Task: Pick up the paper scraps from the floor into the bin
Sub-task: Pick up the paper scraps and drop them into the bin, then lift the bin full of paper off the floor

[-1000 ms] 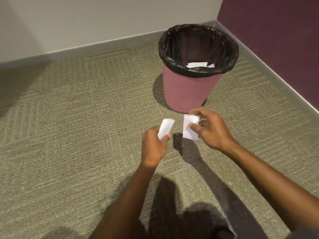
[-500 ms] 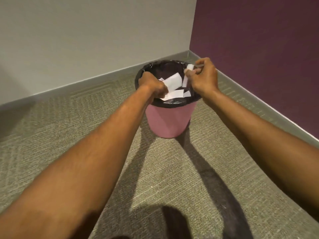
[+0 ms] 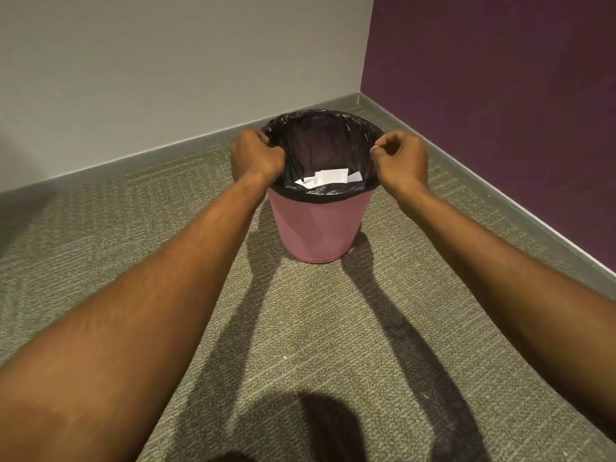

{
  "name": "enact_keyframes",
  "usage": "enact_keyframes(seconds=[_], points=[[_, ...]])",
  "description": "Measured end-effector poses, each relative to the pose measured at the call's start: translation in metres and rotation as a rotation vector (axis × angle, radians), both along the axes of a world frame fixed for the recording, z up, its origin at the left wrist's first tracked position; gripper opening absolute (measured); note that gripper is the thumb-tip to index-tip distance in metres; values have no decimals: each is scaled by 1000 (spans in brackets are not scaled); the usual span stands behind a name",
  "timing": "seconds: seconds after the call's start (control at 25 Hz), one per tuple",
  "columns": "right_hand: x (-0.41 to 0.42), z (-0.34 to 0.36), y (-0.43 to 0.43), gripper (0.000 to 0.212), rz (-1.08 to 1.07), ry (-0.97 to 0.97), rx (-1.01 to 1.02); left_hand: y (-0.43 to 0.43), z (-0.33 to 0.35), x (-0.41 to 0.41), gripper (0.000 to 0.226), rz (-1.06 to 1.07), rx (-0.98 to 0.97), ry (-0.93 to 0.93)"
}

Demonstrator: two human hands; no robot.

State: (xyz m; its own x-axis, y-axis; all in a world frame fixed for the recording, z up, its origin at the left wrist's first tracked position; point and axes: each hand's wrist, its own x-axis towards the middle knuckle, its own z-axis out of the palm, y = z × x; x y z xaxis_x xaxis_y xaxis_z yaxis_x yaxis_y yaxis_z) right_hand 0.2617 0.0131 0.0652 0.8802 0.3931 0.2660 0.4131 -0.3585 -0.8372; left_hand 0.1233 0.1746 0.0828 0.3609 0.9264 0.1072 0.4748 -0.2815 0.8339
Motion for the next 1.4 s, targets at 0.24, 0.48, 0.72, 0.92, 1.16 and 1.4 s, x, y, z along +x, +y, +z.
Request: enact_keyframes(seconds=[0.24,0.48,0.72,0.92,1.16,1.4], points=[[19,0,5,7,-169,47,-29,24,-11,-2,14,65,-197,27],[31,-15,8,30,-166,265,-115,28,-28,2,19,45,-357,-45],[35,-16,10,18,-107,393,-86,32,-29,7,5,53,-464,-139],[38,-12,6,12,-85,440,-90,39,-26,4,14,4,-623,-202],[35,7,-5,11,-39,528,-91,33,-9,-13,11,-23,-684,-183],[19,84,-24,19,-20,545,-94,8,66,-42,5,-15,-765,-174]])
